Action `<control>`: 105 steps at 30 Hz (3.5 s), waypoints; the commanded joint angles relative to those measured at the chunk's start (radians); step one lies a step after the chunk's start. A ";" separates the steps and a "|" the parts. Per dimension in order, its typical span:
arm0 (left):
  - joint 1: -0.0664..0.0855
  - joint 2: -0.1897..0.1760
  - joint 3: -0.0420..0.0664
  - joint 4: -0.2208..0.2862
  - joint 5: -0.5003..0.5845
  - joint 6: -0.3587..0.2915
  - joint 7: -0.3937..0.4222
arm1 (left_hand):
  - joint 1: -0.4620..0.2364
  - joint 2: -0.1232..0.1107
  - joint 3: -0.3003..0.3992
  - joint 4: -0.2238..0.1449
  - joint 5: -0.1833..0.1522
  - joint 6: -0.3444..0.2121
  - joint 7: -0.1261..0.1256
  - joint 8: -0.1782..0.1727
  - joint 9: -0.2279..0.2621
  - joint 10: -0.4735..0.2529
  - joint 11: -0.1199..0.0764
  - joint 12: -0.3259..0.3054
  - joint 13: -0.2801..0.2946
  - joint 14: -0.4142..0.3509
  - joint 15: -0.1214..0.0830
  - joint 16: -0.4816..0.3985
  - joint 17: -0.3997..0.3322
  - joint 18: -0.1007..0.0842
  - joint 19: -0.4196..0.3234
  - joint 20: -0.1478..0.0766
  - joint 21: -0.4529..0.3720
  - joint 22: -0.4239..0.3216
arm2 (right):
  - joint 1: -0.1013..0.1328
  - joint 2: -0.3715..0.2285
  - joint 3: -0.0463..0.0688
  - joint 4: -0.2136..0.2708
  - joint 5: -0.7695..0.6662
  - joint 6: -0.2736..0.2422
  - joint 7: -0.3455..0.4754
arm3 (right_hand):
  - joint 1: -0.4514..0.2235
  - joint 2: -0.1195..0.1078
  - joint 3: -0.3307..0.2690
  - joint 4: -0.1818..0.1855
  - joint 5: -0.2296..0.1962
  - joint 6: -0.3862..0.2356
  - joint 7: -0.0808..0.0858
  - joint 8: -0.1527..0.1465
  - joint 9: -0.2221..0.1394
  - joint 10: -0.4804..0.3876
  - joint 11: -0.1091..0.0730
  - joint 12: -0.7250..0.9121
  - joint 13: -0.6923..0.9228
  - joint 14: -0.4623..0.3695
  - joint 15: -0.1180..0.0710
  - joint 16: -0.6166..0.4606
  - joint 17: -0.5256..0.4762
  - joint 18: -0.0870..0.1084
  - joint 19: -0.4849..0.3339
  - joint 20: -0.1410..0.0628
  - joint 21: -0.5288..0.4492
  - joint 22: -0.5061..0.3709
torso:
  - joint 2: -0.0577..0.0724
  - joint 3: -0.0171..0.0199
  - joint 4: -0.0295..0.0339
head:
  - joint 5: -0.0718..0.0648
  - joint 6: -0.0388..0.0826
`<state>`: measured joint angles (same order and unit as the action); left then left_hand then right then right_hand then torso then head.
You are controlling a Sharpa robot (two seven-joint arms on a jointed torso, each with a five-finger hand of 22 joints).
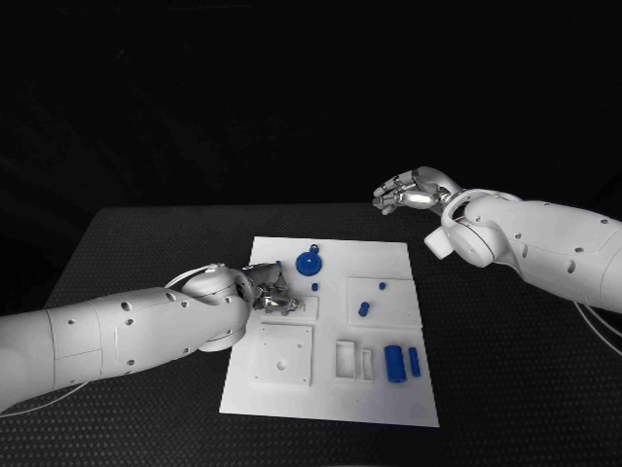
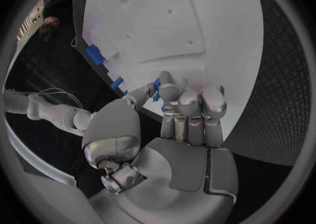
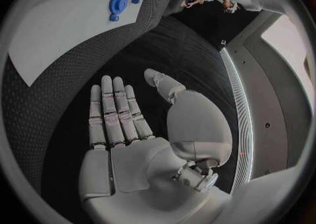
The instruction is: Assemble the parts on the task board
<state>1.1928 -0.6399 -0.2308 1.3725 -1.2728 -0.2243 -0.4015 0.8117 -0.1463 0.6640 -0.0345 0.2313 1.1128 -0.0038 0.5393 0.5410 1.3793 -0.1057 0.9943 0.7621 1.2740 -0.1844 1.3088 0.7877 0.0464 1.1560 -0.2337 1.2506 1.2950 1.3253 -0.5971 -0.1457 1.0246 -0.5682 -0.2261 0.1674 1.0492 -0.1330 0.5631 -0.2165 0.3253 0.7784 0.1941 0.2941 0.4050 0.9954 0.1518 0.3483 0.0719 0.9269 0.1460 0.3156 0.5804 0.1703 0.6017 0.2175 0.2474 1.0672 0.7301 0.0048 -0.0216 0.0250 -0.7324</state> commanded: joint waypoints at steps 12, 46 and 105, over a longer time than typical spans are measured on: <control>-0.008 0.001 -0.005 -0.006 0.019 0.007 -0.024 | -0.020 -0.061 0.012 0.070 -0.060 0.001 0.008 -0.013 0.009 0.008 -0.002 -0.010 0.000 0.021 -0.024 -0.007 -0.001 0.129 0.004 -0.024 -0.007 -0.006 | -0.003 -0.002 0.000 0.001 -0.003 0.009 0.003 | 0.002 0.004 -0.002 -0.008 0.002 -0.002 0.020 0.003 -0.003 0.002 0.001 -0.004 -0.002 -0.007 0.001 -0.006 -0.002 0.018 -0.010 -0.001 -0.010 0.004 | 0.001 0.0000 -0.0001 | -0.003 0.001; -0.006 -0.014 0.019 -0.008 0.055 0.015 -0.025 | -0.065 -0.148 -0.007 0.201 -0.180 0.000 0.007 -0.027 0.034 0.007 -0.002 -0.014 0.004 0.019 -0.024 -0.008 0.002 0.133 -0.003 -0.027 -0.004 -0.011 | -0.004 -0.003 0.000 0.000 -0.004 0.010 0.001 | 0.002 0.002 -0.003 -0.009 0.002 -0.003 0.021 0.003 -0.005 0.001 0.002 -0.004 -0.002 -0.011 0.004 -0.008 -0.003 0.016 -0.013 0.000 -0.013 0.006 | 0.000 0.0006 0.0008 | -0.004 0.004; 0.116 0.160 0.092 -0.407 0.104 0.330 0.019 | 0.016 -0.103 -0.030 0.208 -0.182 -0.129 0.056 -0.093 0.047 -0.099 0.044 -0.038 0.008 -0.056 0.018 -0.054 0.001 0.115 -0.080 -0.012 -0.057 -0.030 | -0.007 0.005 0.000 -0.022 -0.003 0.023 -0.005 | -0.010 0.002 -0.016 -0.006 0.016 -0.004 0.021 0.004 -0.007 0.001 0.002 -0.004 -0.002 -0.013 0.004 -0.008 -0.004 0.016 -0.014 0.001 -0.018 0.013 | 0.001 0.0001 -0.0017 | -0.002 0.045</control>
<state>1.3092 -0.4844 -0.1392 0.9664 -1.1626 0.0701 -0.4067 0.8251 -0.2538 0.6405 0.1738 0.0531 0.9887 0.0520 0.4522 0.5876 1.2864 -0.0623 0.9563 0.7684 1.2250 -0.1681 1.2553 0.7875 0.0858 1.0824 -0.1928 1.1963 1.2649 1.3188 -0.5926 -0.1457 1.0020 -0.5682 -0.2215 0.1611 1.0492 -0.1329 0.5534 -0.2207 0.3379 0.7784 0.1941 0.2941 0.3991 0.9954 0.1518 0.3483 0.0708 0.9213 0.1517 0.3117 0.5779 0.1701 0.5945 0.2174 0.2358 1.0789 0.7321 0.0041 -0.0237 0.0242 -0.6877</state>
